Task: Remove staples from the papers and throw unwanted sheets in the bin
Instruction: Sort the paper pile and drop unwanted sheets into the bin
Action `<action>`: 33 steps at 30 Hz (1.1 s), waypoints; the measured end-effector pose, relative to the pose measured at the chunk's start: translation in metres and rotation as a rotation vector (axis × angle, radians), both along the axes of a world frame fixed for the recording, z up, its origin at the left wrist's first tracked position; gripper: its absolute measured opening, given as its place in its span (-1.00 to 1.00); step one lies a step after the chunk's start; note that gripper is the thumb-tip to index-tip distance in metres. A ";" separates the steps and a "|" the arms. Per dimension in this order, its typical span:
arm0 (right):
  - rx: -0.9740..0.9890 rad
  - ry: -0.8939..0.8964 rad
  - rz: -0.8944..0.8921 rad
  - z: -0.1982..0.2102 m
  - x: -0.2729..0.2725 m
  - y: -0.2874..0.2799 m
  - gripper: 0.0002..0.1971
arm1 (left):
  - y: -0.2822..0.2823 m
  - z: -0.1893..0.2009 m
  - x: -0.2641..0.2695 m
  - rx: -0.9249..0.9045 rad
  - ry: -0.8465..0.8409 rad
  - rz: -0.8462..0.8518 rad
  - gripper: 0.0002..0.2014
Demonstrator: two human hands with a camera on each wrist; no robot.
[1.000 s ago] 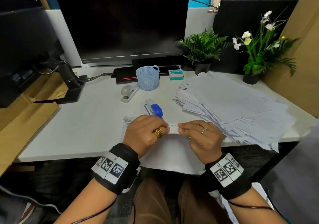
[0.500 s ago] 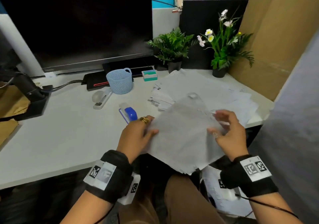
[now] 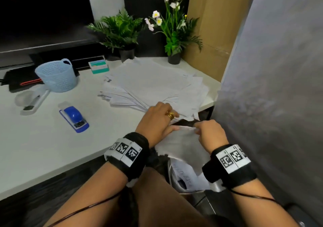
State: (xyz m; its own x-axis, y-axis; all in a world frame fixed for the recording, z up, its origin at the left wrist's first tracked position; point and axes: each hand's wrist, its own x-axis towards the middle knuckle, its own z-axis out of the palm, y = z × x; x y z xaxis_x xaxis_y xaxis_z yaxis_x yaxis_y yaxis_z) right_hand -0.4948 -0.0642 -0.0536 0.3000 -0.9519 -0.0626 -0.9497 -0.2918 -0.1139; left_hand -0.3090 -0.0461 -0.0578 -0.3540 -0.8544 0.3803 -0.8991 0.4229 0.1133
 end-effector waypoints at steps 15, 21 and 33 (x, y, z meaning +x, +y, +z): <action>0.257 -0.002 -0.411 -0.132 -0.042 -0.072 -0.72 | -0.035 -0.046 0.027 0.148 0.155 0.303 -0.32; 0.331 -0.018 -0.415 -0.186 -0.043 -0.086 -0.70 | -0.037 -0.050 0.025 0.125 0.149 0.306 -0.37; 0.417 -0.250 -0.229 -0.255 -0.031 -0.054 -0.31 | -0.038 -0.049 0.022 0.089 0.108 0.345 -0.42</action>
State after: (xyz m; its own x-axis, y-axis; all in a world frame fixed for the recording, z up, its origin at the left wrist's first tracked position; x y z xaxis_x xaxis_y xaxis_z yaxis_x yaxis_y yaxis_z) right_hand -0.5254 -0.1183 -0.3089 0.1422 -0.9041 -0.4029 -0.9126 0.0379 -0.4072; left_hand -0.2865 -0.0842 -0.1072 -0.0012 -0.9479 0.3187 -0.9679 0.0812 0.2377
